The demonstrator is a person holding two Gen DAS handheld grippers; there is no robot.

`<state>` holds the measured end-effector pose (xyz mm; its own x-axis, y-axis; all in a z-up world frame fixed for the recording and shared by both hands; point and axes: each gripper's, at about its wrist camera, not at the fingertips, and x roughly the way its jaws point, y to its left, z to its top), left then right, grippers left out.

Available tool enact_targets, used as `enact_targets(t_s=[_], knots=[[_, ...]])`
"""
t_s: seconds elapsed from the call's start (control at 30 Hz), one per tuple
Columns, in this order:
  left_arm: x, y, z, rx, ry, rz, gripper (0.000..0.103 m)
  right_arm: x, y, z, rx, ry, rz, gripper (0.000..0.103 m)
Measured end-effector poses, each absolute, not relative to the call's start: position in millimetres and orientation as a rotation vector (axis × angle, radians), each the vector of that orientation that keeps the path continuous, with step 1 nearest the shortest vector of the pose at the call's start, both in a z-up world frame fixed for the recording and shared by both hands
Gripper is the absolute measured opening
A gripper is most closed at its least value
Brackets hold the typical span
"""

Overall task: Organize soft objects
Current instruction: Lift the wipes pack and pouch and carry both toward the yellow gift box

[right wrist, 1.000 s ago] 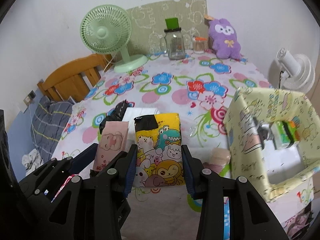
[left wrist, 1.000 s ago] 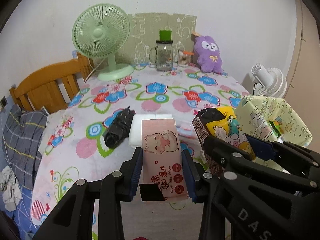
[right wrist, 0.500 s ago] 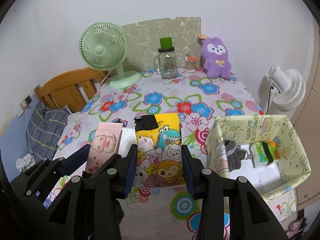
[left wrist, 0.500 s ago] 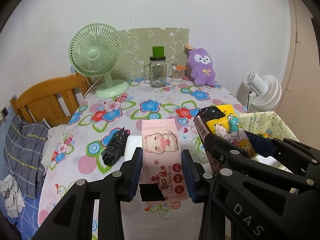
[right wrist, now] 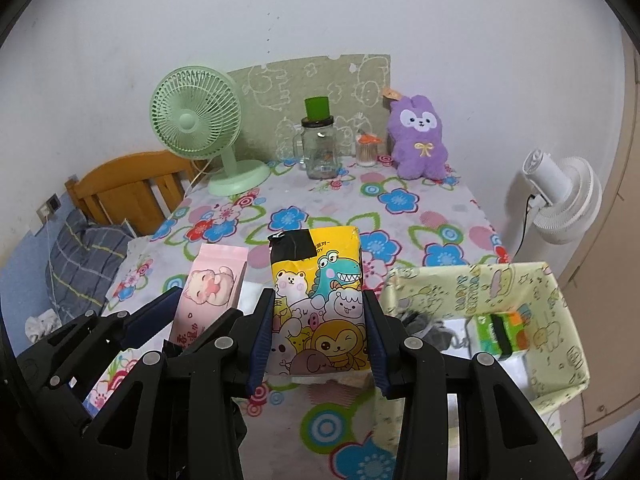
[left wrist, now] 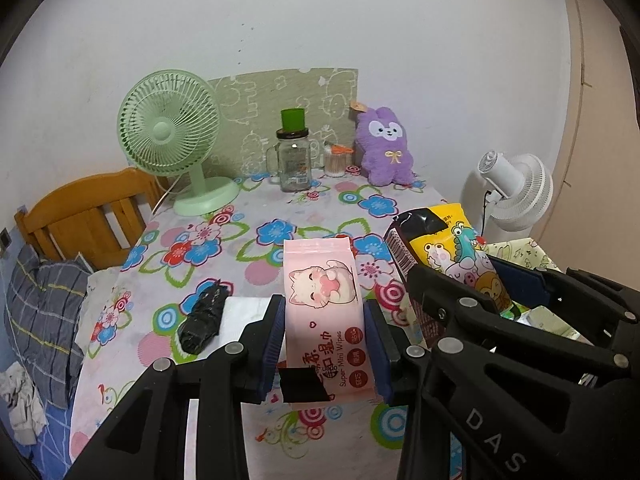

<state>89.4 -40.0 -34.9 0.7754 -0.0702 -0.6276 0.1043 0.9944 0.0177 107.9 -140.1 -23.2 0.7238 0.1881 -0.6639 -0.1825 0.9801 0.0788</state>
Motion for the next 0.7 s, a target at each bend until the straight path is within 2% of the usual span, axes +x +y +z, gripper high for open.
enact_targets(t_s=[0.7], knots=[[103, -109, -36, 0.091, 0.658, -0.206, 0.039, 110, -207, -19, -0.011, 0.693, 0.113, 0.045]])
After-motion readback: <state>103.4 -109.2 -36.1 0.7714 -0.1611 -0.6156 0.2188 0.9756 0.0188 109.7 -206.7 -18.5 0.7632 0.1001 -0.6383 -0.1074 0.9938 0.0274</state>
